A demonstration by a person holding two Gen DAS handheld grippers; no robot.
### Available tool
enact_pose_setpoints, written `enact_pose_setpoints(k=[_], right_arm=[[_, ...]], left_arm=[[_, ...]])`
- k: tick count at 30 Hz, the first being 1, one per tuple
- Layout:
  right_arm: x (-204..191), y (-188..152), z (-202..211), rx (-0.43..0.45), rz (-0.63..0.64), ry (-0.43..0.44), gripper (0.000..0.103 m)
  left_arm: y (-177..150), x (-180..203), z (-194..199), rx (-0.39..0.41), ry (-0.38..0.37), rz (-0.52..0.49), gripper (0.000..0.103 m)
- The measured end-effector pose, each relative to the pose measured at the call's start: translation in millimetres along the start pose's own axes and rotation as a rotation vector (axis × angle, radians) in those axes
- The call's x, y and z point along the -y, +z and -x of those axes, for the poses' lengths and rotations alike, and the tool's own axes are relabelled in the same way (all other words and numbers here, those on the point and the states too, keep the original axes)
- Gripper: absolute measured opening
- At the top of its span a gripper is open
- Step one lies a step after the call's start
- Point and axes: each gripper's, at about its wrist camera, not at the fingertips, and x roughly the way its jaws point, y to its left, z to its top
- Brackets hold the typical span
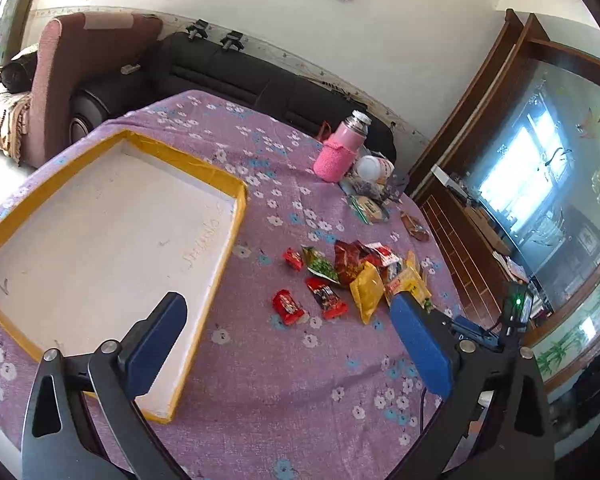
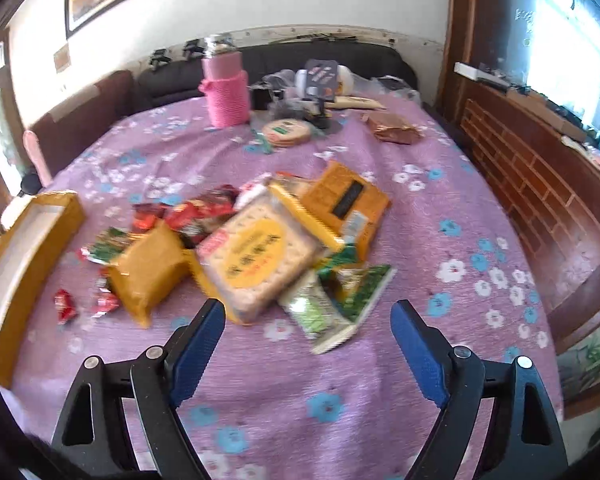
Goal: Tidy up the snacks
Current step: 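Grasp the gold foil bag with the right tool while the left tool grasps a red candy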
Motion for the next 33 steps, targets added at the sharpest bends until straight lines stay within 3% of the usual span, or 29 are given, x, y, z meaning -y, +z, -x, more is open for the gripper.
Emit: enact_pose_setpoints(k=[1, 3, 7, 11, 16, 17, 18, 20, 23, 29, 33], right_arm=[[-7.7, 2.3, -0.2, -0.02, -0.008, 0.076, 0.087], [-23.1, 8.2, -11.0, -0.079, -0.049, 0.214, 0.087], [-40.0, 17.8, -45.1, -0.158, -0.19, 0.334, 0.086], [-57.0, 23.9, -74.5, -0.198, -0.271, 0.292, 0.087], [-75.8, 30.6, -91.8, -0.204, -0.256, 0.214, 0.086], [-76.7, 31.6, -92.9, -0.206, -0.252, 0.206, 0.078], [-78.1, 32.1, -97.0, -0.211, -0.25, 0.215, 0.06], [-76.8, 29.8, -97.5, -0.21, -0.251, 0.207, 0.047], [-73.4, 27.0, -95.9, -0.2, -0.251, 0.228, 0.046], [-66.2, 19.2, -86.8, -0.194, -0.253, 0.291, 0.046], [-62.7, 13.5, -77.7, -0.183, -0.237, 0.321, 0.046]], left_arm=[[-3.4, 4.8, -5.3, -0.021, -0.018, -0.011, 0.092], [-10.3, 15.4, -16.7, -0.061, -0.031, -0.041, 0.074], [-20.9, 27.2, -28.9, -0.11, -0.038, -0.089, 0.07], [-24.5, 24.6, -41.8, -0.152, -0.025, -0.097, 0.07], [-26.7, 21.6, -62.9, -0.196, 0.005, -0.118, 0.07], [-26.4, 21.0, -68.0, -0.207, 0.007, -0.119, 0.07], [-26.0, 21.7, -72.9, -0.218, 0.01, -0.124, 0.07], [-24.1, 24.8, -82.2, -0.233, 0.018, -0.143, 0.07], [-21.7, 31.3, -96.0, -0.255, 0.019, -0.17, 0.07], [-16.0, 35.6, -131.7, -0.303, 0.061, -0.197, 0.055], [-16.4, 33.8, -151.6, -0.324, 0.094, -0.203, 0.054]])
